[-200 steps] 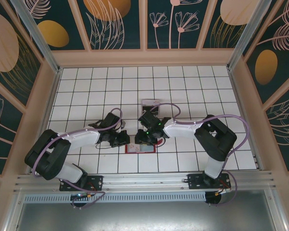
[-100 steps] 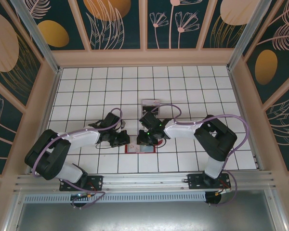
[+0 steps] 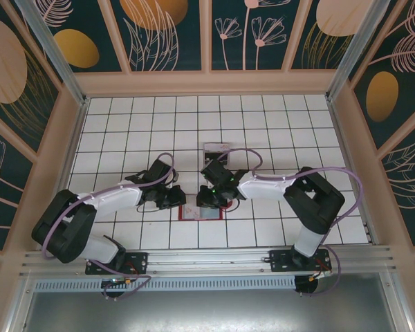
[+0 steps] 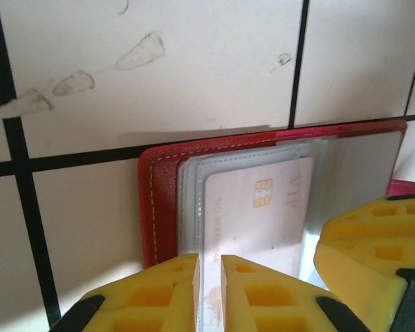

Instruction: Take the credit cards out of the card holder

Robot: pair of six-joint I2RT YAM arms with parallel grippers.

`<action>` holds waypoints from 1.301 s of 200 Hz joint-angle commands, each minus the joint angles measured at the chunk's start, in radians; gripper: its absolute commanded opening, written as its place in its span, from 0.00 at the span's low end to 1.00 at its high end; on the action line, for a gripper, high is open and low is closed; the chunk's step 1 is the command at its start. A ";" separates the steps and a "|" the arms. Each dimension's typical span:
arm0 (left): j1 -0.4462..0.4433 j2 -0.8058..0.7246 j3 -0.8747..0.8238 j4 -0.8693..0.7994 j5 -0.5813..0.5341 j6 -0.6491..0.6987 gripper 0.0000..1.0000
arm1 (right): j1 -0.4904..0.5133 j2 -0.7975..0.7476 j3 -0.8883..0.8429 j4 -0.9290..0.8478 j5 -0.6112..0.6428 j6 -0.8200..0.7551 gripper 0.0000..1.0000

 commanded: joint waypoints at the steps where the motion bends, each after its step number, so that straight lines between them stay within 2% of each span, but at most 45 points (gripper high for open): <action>1: -0.004 -0.010 0.022 -0.036 -0.017 0.006 0.17 | -0.007 -0.037 -0.025 0.048 -0.022 0.021 0.21; 102: -0.003 -0.005 0.014 -0.032 -0.019 0.004 0.18 | -0.009 -0.006 -0.062 0.143 -0.071 0.045 0.26; 260: -0.003 -0.003 0.020 -0.042 -0.022 0.010 0.18 | -0.009 0.051 -0.031 0.134 -0.073 0.028 0.27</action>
